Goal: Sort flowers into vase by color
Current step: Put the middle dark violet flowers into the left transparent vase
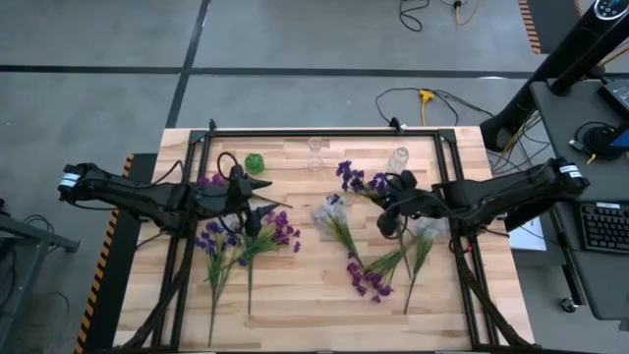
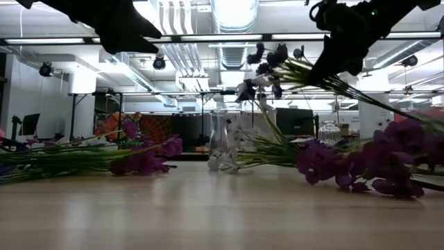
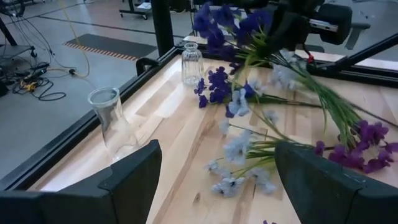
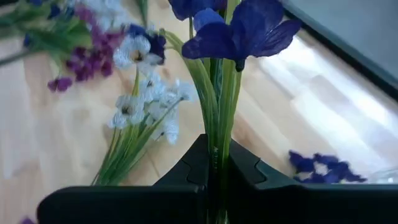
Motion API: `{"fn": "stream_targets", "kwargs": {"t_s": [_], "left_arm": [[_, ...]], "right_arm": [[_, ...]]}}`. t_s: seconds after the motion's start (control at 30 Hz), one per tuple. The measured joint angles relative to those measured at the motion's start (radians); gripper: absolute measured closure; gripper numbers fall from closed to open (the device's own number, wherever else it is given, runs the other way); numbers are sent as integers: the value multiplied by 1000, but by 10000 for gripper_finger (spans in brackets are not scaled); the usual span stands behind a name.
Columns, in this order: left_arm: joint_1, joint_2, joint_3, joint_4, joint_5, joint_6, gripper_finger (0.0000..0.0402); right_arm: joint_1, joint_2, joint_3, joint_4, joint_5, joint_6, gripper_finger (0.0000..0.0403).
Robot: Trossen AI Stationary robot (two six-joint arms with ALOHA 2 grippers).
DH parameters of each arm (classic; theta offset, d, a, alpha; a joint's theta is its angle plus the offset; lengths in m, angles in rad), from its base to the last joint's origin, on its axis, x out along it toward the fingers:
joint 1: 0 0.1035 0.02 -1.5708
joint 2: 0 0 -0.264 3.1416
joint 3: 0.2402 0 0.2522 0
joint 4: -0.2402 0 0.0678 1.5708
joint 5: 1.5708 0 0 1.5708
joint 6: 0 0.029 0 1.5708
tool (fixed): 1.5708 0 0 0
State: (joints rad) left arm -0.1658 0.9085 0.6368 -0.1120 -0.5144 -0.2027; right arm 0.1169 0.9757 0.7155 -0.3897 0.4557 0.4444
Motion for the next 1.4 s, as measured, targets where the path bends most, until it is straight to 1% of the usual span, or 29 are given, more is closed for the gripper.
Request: {"fn": "stream_targets", "kwargs": {"t_s": [0.17,0.3,0.67,0.73,0.87,1.03,1.17,1.3,1.4], "left_arm": [[0,0,4,0,0,-17,108],[0,0,4,0,0,-20,108],[0,-1,4,0,0,-20,108],[0,-1,4,0,0,-20,108],[0,0,4,0,0,-20,108],[0,0,4,-1,0,-20,108],[0,0,4,0,0,-20,108],[0,0,4,3,0,-20,108],[0,1,5,7,0,-20,108]], "right_arm": [[0,-24,0,36,52,-23,385],[0,-26,0,117,70,-75,385],[0,-18,-26,454,72,-290,385],[0,-17,-45,529,72,-336,385],[0,-18,-115,754,72,-420,385],[0,-11,-234,1103,71,-531,385],[-9,-11,-314,1329,71,-591,385],[-15,-10,-368,1462,68,-601,385],[-16,-10,-392,1489,68,-601,385]]}}
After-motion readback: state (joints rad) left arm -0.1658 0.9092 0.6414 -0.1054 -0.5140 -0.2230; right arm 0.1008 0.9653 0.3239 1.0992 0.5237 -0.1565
